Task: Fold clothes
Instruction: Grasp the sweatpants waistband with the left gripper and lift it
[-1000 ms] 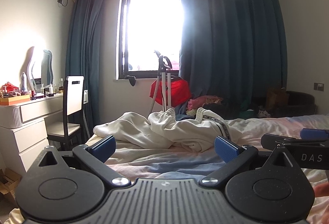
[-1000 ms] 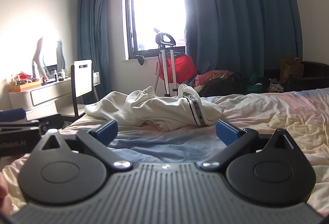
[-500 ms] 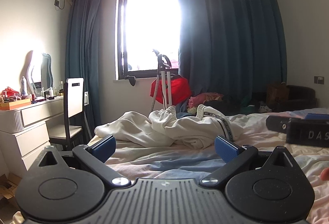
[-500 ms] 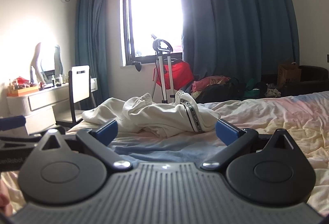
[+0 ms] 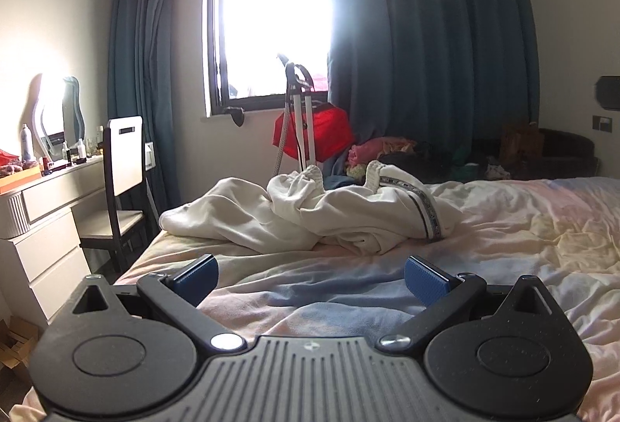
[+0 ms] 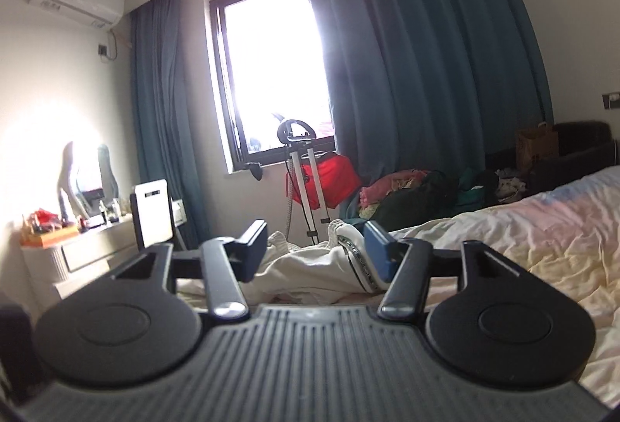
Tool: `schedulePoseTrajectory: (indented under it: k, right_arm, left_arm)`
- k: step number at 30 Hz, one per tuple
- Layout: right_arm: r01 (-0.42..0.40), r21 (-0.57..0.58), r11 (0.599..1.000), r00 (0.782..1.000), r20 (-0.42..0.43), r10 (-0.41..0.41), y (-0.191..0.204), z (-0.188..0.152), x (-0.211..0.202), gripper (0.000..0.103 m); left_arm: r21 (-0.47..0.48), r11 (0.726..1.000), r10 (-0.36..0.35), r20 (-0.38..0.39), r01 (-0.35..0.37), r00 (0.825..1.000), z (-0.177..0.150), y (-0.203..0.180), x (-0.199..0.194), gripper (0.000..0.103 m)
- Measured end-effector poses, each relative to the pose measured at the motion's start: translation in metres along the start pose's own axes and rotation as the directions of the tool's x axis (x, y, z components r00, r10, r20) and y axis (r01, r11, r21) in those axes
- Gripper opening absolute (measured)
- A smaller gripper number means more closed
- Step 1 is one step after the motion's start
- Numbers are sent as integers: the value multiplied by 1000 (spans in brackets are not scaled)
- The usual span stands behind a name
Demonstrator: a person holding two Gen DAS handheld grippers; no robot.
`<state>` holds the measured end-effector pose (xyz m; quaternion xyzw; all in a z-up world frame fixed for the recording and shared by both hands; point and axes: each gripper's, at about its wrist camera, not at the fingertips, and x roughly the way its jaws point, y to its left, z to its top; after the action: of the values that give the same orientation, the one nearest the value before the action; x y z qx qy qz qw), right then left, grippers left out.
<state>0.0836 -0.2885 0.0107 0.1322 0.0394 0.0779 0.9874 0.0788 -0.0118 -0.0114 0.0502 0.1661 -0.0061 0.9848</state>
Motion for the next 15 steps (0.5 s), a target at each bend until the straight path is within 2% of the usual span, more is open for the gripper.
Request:
schedulePoseTrajectory:
  k: [1,3,4,8,15]
  right_arm:
    - [3,4,1000,1000,-9,-3,-2,-1,3,30]
    - [9,11,1000,1000,-28,-9,-5,-2,9,12]
    - [12,15,1000,999,-38,-12,-7,-2,12,7]
    - [25,29,999,997,-76,-22,-13,-4,24,6]
    - [80,-45,996,987,-139,-86,-38,-37,78,7]
  left_arm:
    - [3,1000,1,-15,-1,1000,6,0,18,103]
    - [11,1000,9,-44,-9,999,18,0,57,103]
    - [17,1000,16,-57,-15,998,25,-1,80,103]
    - [56,998,45,-102,-40,994,55,-4,180,103]
    - [92,990,125,-185,-109,975,97,-14,361,103]
